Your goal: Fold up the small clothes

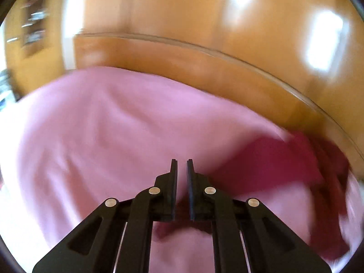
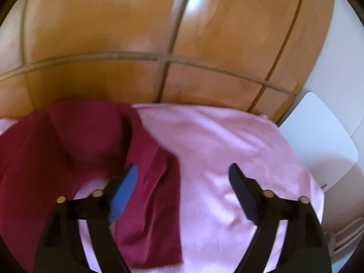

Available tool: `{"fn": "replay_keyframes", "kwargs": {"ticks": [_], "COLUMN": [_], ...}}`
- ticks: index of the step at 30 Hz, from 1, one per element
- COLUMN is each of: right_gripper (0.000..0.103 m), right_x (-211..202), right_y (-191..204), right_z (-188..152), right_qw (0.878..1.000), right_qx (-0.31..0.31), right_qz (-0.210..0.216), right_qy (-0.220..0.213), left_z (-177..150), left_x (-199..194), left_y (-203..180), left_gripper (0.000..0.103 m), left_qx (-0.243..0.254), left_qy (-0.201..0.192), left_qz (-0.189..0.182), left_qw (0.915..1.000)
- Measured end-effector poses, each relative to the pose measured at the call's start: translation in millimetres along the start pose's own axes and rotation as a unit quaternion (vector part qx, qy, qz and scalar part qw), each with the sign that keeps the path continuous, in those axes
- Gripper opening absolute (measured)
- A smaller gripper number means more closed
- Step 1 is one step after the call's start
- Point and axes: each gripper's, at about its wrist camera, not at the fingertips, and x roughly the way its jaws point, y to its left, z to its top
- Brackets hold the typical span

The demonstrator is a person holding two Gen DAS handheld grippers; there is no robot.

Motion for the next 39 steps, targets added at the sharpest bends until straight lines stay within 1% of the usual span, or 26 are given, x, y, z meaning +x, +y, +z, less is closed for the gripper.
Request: {"fn": "replay_keyframes", "kwargs": {"ticks": [1, 2, 3, 4, 5, 6, 7, 8, 9, 10, 12, 13, 14, 15, 16, 17, 18, 20, 22, 23, 25, 27, 30, 32, 37, 39], "right_gripper": [0.090, 0.091, 0.092, 0.092, 0.092, 0.092, 0.092, 0.092, 0.092, 0.092, 0.092, 0.090, 0.070, 0.038, 0.029, 0.015, 0.007, 0.006, 0.006, 0.006, 0.006, 0.006, 0.006, 0.006, 0.006, 0.006], "right_x": [-12, -20, -28, -36, -43, -47, -51, -53, -59, -64, -69, -72, -80, -86, -95, -105, -117, -145, -155, -159, -161, -154, -136, -124, -114, -116], "right_y": [1, 3, 6, 8, 11, 14, 20, 24, 33, 41, 51, 56, 63, 67, 72, 71, 70, 42, 11, -4, -30, -43, -61, -64, -68, -66], "right_z": [-14, -26, -36, -51, -67, -80, -98, -110, -130, -143, -161, -165, -166, -165, -161, -155, -148, -129, -121, -115, -106, -104, -103, -100, -97, -97], "right_qw": [0.999, 0.997, 0.992, 0.983, 0.968, 0.955, 0.931, 0.916, 0.893, 0.876, 0.852, 0.849, 0.855, 0.859, 0.868, 0.879, 0.889, 0.910, 0.935, 0.947, 0.976, 0.988, 0.994, 0.995, 0.994, 0.994], "right_qx": [0.008, 0.011, 0.015, 0.026, 0.046, 0.061, 0.078, 0.088, 0.101, 0.109, 0.128, 0.132, 0.124, 0.112, 0.093, 0.075, 0.063, 0.062, 0.066, 0.067, 0.056, 0.052, 0.059, 0.067, 0.064, 0.060], "right_qz": [0.037, 0.078, 0.116, 0.167, 0.225, 0.265, 0.318, 0.348, 0.389, 0.415, 0.450, 0.454, 0.453, 0.452, 0.444, 0.434, 0.425, 0.399, 0.347, 0.314, 0.206, 0.140, 0.080, 0.066, 0.070, 0.074], "right_qy": [0.011, 0.026, 0.043, 0.068, 0.097, 0.122, 0.159, 0.179, 0.204, 0.221, 0.235, 0.234, 0.222, 0.214, 0.201, 0.182, 0.160, 0.090, 0.032, 0.010, -0.032, -0.045, -0.051, -0.045, -0.046, -0.049], "left_z": [13, 20, 24, 25, 23, 19, 12, 3, -7, -17, -46, -56, -67, -77, -90, -99, -110, -122, -132, -134, -139, -142, -157, -164, -182, -190], "left_x": [6, 10, 9, 4, 0, -3, -3, -4, -3, -1, -3, -3, -5, -6, -7, -9, -13, -21, -27, -26, -27, -27, -31, -33, -28, -22], "left_y": [11, 18, 25, 27, 23, 17, 6, -3, -13, -25, -44, -53, -62, -72, -81, -88, -97, -109, -119, -122, -136, -148, -178, -196, -247, -265], "left_gripper": [0.028, 0.055, 0.066, 0.066, 0.066, 0.066, 0.066, 0.066, 0.066, 0.066, 0.066, 0.066, 0.066, 0.066, 0.066, 0.066, 0.066, 0.066, 0.066, 0.066, 0.066, 0.066, 0.066, 0.066, 0.066, 0.066], "left_qx": [-0.026, -0.049, -0.072, -0.091, -0.089, -0.077, -0.056, -0.042, -0.026, -0.014, 0.020, 0.030, 0.041, 0.049, 0.058, 0.065, 0.073, 0.084, 0.088, 0.089, 0.096, 0.098, 0.109, 0.115, 0.133, 0.137], "left_qy": [0.004, 0.010, 0.006, -0.011, -0.020, -0.020, -0.014, -0.008, 0.003, 0.014, 0.039, 0.049, 0.061, 0.073, 0.086, 0.097, 0.107, 0.115, 0.126, 0.131, 0.139, 0.148, 0.170, 0.184, 0.220, 0.237], "left_qz": [0.008, 0.000, -0.011, -0.018, -0.026, -0.035, -0.045, -0.054, -0.073, -0.088, -0.119, -0.128, -0.141, -0.154, -0.168, -0.181, -0.198, -0.221, -0.249, -0.260, -0.279, -0.295, -0.323, -0.341, -0.365, -0.364], "left_qw": [0.9996, 0.9987, 0.9973, 0.9956, 0.9954, 0.9962, 0.9973, 0.9976, 0.9970, 0.9959, 0.9920, 0.9901, 0.9873, 0.9843, 0.9803, 0.9765, 0.9717, 0.9648, 0.9562, 0.9524, 0.9454, 0.9388, 0.9244, 0.9146, 0.8946, 0.8903]}}
